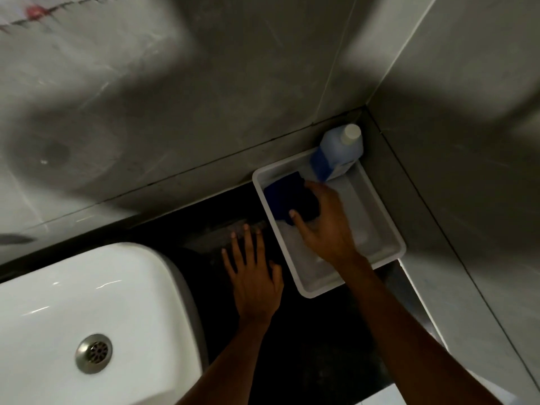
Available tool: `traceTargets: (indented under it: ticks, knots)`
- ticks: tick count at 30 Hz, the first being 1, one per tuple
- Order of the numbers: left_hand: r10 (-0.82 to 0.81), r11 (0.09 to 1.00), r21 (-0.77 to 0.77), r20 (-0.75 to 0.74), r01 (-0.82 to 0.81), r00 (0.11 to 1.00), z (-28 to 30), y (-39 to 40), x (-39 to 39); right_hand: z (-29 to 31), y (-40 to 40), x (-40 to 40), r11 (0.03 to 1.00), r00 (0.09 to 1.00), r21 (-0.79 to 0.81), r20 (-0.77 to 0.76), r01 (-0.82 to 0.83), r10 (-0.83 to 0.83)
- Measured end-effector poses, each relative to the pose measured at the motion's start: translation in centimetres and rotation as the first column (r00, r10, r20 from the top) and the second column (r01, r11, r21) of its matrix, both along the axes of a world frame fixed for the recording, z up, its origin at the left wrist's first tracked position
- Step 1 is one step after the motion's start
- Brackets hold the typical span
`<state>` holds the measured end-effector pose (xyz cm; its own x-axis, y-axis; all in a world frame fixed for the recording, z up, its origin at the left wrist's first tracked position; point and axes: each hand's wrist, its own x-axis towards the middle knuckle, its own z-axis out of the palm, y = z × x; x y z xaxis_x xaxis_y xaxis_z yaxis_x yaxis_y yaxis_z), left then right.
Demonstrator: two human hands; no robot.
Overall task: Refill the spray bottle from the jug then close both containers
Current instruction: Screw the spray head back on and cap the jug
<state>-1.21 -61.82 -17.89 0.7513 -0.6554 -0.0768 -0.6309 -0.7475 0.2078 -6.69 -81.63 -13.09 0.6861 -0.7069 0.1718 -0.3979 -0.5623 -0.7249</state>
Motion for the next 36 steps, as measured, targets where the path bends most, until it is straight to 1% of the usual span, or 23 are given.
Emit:
traceTargets:
  ticks: [1,2,3,4,5,7,9,10,13,15,17,19,21,24,25,27,29,31,34,36]
  knots:
    - [-0.003,1.0,-0.005,0.0,0.003,1.0,0.0,0.0,0.0,-0.5,-0.2,0.4,0.985,0.984,-0.031,-0.055,-0.171,0.169]
    - [-0.005,1.0,-0.01,0.001,0.005,1.0,0.0,0.0,0.0,-1.2,-0.5,0.9,0.949,0.948,-0.085,-0.122,-0.305,0.294]
    - [-0.003,1.0,-0.012,0.001,0.003,1.0,0.1,0.1,0.0,-1.8,-0.8,1.3,0.91,0.912,-0.138,-0.194,-0.39,0.361]
    - [-0.001,1.0,-0.014,-0.002,0.001,1.0,0.1,0.1,0.0,-2.3,-1.0,1.6,0.89,0.891,-0.165,-0.252,-0.425,0.379]
    - [0.001,1.0,-0.017,-0.006,-0.001,1.0,0.1,0.1,0.0,-2.7,-1.1,1.8,0.893,0.889,-0.167,-0.281,-0.417,0.363]
    - [0.003,1.0,-0.027,-0.006,-0.003,1.0,-0.1,0.1,0.1,-3.2,-0.9,2.0,0.928,0.912,-0.148,-0.289,-0.342,0.291]
    - [0.001,0.999,-0.047,0.0,-0.001,1.0,-0.2,0.1,0.1,-3.4,-0.5,2.4,0.954,0.938,-0.14,-0.266,-0.267,0.224]
    - [0.002,0.998,-0.056,0.003,-0.001,1.0,-0.2,0.0,0.1,-3.2,-0.5,2.8,0.966,0.948,-0.11,-0.246,-0.232,0.2]
    - [-0.006,0.999,-0.045,-0.007,0.006,1.0,0.2,0.2,0.0,-1.5,-0.3,2.7,0.986,0.977,0.107,-0.154,-0.131,0.146]
    - [-0.01,1.0,-0.023,-0.036,0.009,0.999,0.6,0.1,0.0,0.2,-0.1,1.4,0.958,0.994,0.282,-0.076,-0.058,0.082]
    - [-0.003,0.999,-0.04,-0.101,-0.001,0.995,1.3,0.1,-0.2,1.9,0.6,-0.7,0.922,0.999,0.387,-0.034,0.025,-0.013]
    - [-0.002,0.993,-0.117,-0.187,-0.02,0.982,2.5,0.7,-0.4,3.6,2.0,-3.2,0.927,0.994,0.36,-0.035,0.107,-0.101]
    - [-0.024,0.982,-0.185,-0.222,-0.018,0.975,3.9,2.2,-1.2,5.4,4.2,-5.4,0.931,0.989,0.339,-0.004,0.138,-0.146]
    - [-0.072,0.967,-0.256,-0.217,0.014,0.974,5.8,6.3,-3.7,8.0,9.3,-8.4,0.938,0.988,0.333,0.082,0.096,-0.131]
    - [-0.094,0.961,-0.276,-0.233,0.027,0.968,5.8,7.2,-4.7,8.2,10.4,-9.2,0.939,0.989,0.33,0.074,0.097,-0.129]
    - [-0.126,0.952,-0.304,-0.263,0.042,0.957,6.2,11.6,-7.2,9.2,14.5,-10.9,0.925,0.99,0.361,0.027,0.122,-0.14]
    - [-0.165,0.948,-0.31,-0.304,0.066,0.938,5.6,15.0,-9.4,9.1,17.4,-12.1,0.886,0.978,0.417,-0.035,0.202,-0.206]
    - [-0.168,0.954,-0.29,-0.329,0.07,0.929,5.5,20.0,-10.9,9.1,21.9,-13.3,0.88,0.971,0.415,-0.042,0.232,-0.236]
    - [-0.126,0.964,-0.264,-0.319,0.039,0.939,5.5,27.4,-11.8,8.2,28.1,-14.5,0.876,0.986,0.454,-0.05,0.166,-0.161]
    - [-0.118,0.97,-0.238,-0.312,0.043,0.943,5.5,32.0,-11.7,7.0,31.4,-15.3,0.881,0.988,0.448,-0.098,0.153,-0.121]
